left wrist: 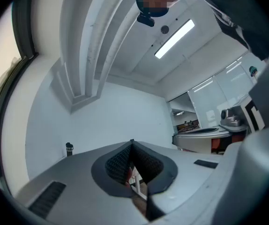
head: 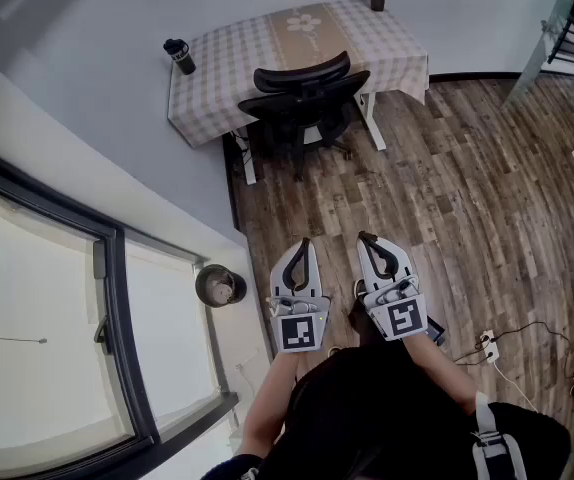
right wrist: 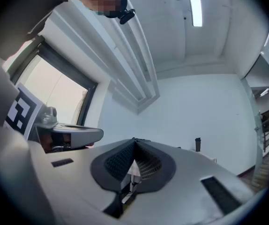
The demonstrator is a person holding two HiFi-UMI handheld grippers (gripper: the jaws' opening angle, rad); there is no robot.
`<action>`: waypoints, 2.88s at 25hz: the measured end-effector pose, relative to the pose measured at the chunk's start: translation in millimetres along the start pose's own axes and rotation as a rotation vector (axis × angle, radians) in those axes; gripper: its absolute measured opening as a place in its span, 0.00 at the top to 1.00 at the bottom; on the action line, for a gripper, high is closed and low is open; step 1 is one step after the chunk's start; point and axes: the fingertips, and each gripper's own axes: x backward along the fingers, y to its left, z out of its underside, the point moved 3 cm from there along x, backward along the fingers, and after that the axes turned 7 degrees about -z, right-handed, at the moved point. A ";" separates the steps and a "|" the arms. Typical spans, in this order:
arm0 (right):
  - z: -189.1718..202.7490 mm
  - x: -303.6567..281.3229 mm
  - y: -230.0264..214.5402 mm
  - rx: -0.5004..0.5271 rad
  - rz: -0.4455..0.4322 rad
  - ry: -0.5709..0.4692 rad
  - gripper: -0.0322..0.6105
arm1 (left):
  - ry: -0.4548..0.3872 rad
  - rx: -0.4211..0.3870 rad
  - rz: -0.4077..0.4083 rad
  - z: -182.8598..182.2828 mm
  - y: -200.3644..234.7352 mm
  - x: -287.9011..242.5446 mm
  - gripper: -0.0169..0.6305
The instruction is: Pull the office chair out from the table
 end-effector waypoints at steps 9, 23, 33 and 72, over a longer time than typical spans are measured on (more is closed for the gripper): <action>17.0 -49.8 -97.7 -0.040 -0.075 0.022 0.94 | 0.057 0.003 -0.051 19.5 -16.9 -96.5 0.99; 53.5 -130.1 -199.8 -0.033 -0.139 0.071 0.94 | 0.099 -0.003 -0.142 55.9 -8.4 -209.3 0.99; 87.9 -208.7 -235.5 0.011 -0.150 0.136 0.94 | 0.111 0.031 -0.151 98.6 37.8 -291.7 0.99; 232.5 -432.1 -466.8 0.611 -0.260 0.569 0.83 | 0.384 -0.418 0.181 286.5 248.3 -510.9 0.79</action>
